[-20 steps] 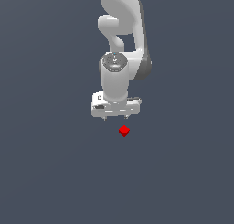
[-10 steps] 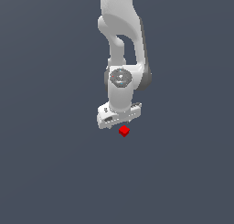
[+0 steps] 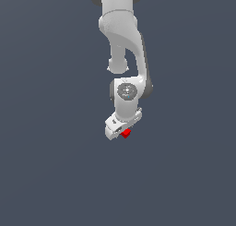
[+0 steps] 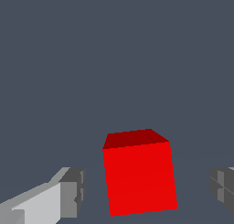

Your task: Pick up the red cube and move it to a goal position.

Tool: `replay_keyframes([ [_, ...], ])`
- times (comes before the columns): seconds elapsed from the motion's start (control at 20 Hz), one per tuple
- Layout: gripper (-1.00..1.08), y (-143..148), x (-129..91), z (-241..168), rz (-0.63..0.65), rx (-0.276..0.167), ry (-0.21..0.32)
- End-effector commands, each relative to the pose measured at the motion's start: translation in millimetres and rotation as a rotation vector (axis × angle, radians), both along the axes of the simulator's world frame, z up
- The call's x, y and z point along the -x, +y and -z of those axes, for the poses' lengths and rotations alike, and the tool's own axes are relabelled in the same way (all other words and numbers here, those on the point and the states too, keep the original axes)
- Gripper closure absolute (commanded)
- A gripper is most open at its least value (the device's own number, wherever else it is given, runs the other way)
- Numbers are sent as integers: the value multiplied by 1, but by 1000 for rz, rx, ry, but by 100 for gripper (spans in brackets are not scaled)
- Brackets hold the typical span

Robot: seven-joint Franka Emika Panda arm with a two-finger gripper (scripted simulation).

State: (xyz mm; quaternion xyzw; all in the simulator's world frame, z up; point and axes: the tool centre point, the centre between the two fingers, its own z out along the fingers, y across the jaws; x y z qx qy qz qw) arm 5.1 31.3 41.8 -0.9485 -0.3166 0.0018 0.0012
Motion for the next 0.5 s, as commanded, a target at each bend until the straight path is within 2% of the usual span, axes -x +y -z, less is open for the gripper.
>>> replay_keyframes([
  [0.0,-92,3,0,9,-52,0,-2],
  [0.45,-92,8,1,24,-130,0,-5],
])
